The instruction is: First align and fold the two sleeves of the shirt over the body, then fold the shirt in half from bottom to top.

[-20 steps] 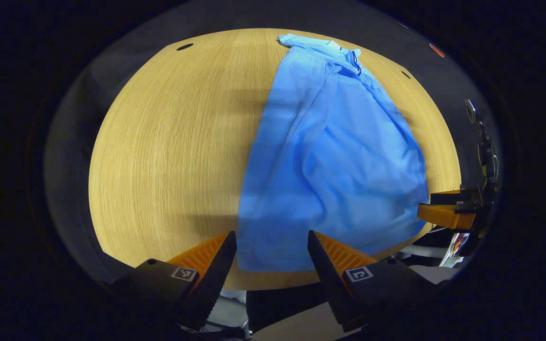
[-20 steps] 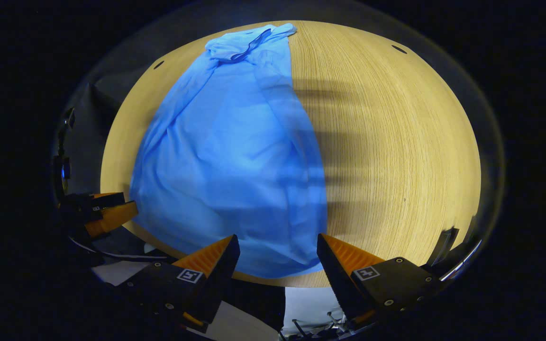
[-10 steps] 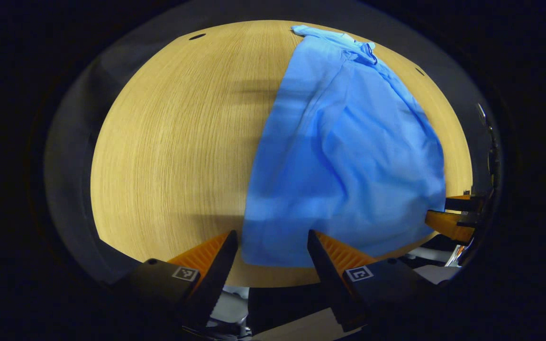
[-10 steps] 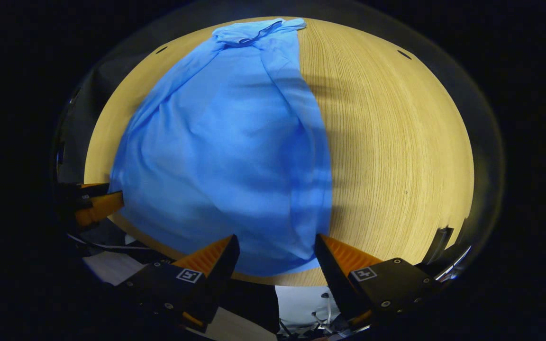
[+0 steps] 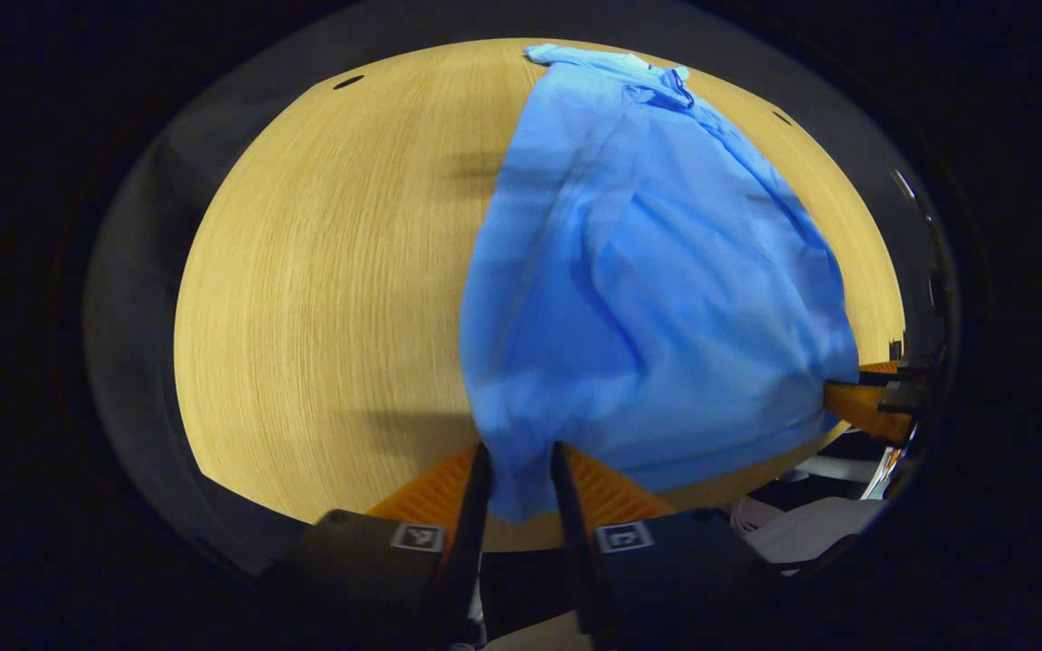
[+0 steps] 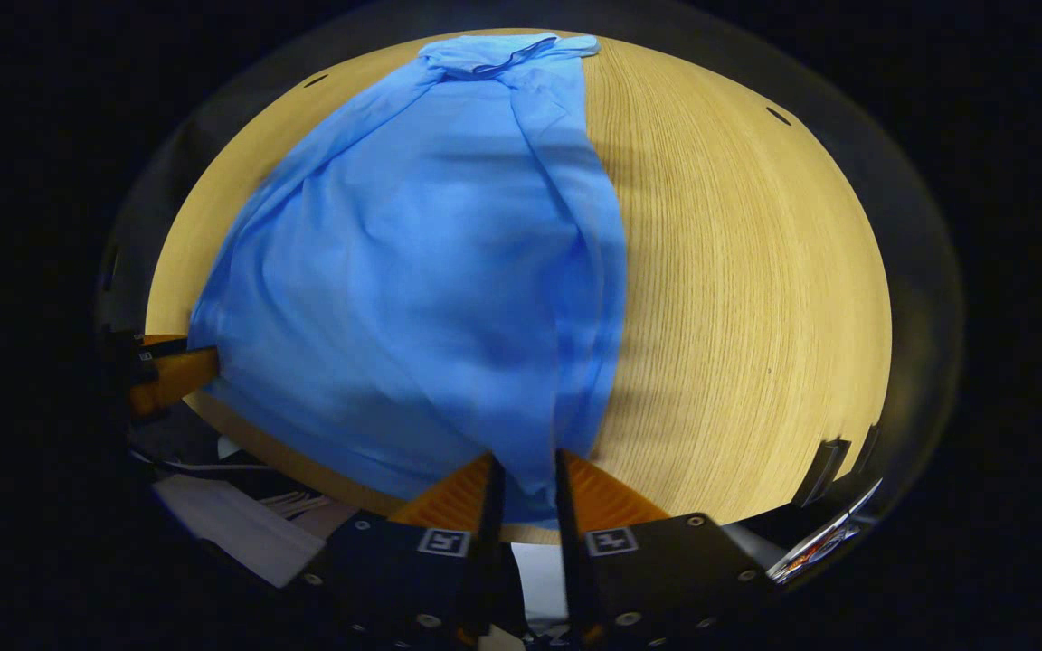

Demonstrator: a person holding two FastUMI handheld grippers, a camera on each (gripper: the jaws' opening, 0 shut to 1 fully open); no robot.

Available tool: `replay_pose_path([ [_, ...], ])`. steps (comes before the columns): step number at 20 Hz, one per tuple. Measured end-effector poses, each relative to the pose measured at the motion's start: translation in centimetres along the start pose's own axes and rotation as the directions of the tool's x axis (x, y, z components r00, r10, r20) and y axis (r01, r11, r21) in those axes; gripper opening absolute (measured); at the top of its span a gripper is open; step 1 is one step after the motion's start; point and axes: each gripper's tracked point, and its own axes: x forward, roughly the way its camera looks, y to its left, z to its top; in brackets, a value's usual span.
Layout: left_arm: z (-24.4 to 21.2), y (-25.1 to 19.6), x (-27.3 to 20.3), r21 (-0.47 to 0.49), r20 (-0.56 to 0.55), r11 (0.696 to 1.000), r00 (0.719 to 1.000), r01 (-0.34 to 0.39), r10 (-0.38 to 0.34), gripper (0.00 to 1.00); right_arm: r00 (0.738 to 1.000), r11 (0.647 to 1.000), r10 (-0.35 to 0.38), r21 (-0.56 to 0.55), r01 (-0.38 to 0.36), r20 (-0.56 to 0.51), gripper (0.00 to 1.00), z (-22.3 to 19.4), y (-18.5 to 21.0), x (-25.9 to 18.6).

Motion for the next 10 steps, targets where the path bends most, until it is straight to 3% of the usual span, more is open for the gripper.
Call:
replay_pose_path([
  [2,0.5,-0.2,0.0,0.006,0.016,1.000,1.000,0.003,-0.003,0.06,0.999,0.999,0.033,0.020,-0.033,0.013,0.10,0.5,0.5,0.2],
  [3,0.3,-0.1,0.1,0.011,0.011,1.000,1.000,0.008,-0.008,0.04,0.999,0.999,0.046,0.020,-0.046,0.015,0.02,0.7,0.6,0.2],
  [4,0.6,0.1,0.1,0.005,0.011,1.000,1.000,0.007,-0.007,0.04,0.999,0.998,0.052,0.026,-0.052,0.015,0.01,0.7,0.6,0.0],
  [10,4.2,0.2,-1.8,-0.040,0.071,0.999,0.997,0.031,-0.028,0.04,0.993,0.996,0.059,0.060,-0.066,0.103,0.01,4.8,-0.3,-2.3],
])
